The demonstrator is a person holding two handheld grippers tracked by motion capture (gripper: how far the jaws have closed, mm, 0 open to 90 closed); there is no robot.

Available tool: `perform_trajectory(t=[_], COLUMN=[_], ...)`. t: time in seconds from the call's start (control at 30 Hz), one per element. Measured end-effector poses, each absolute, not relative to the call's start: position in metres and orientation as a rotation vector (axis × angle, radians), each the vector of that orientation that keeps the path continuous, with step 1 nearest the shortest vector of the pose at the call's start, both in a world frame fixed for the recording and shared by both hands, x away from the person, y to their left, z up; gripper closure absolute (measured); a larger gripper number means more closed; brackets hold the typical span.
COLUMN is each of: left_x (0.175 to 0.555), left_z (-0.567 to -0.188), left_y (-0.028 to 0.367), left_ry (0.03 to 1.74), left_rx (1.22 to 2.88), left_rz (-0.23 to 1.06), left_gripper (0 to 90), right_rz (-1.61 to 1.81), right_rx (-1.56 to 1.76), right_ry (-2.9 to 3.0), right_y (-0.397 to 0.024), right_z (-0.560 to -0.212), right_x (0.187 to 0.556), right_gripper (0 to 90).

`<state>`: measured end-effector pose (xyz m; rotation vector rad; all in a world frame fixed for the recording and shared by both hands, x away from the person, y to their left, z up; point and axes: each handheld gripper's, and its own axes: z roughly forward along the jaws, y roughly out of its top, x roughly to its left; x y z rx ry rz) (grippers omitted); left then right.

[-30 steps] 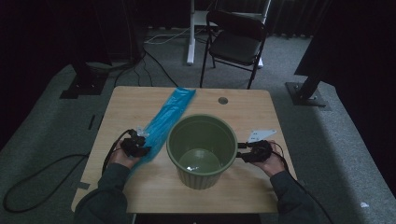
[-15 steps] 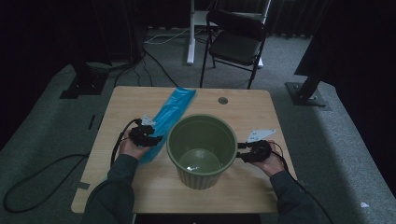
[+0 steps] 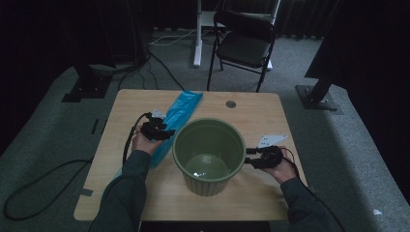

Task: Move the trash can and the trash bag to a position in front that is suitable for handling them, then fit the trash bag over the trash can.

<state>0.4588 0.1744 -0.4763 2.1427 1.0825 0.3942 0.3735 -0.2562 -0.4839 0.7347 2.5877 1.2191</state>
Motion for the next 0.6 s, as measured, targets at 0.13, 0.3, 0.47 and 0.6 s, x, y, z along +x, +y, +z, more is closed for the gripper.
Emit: perform_trajectory(t=[0.13, 0.3, 0.47, 0.6], left_x=[0.468, 0.478, 0.485, 0.491], left_z=[-0.477, -0.479, -0.484, -0.491], left_y=[0.174, 0.167, 0.153, 0.144], left_ry=[1.109, 1.126, 1.13, 1.149], left_rx=[2.14, 2.15, 2.18, 2.19], left_rz=[0.388, 0.404, 0.415, 0.427], left_gripper=[50.0, 49.6, 46.4, 44.6], right_rz=[1.218, 1.216, 1.219, 1.218], right_rx=[0.731, 0.732, 0.729, 0.725], right_ry=[2.592, 2.594, 2.594, 2.601], right_y=[-0.255, -0.256, -0.255, -0.254], right_z=[-0.485, -0.485, -0.485, -0.486], right_x=[0.374, 0.374, 0.374, 0.375], right_gripper=[53.1, 52.8, 52.8, 52.9])
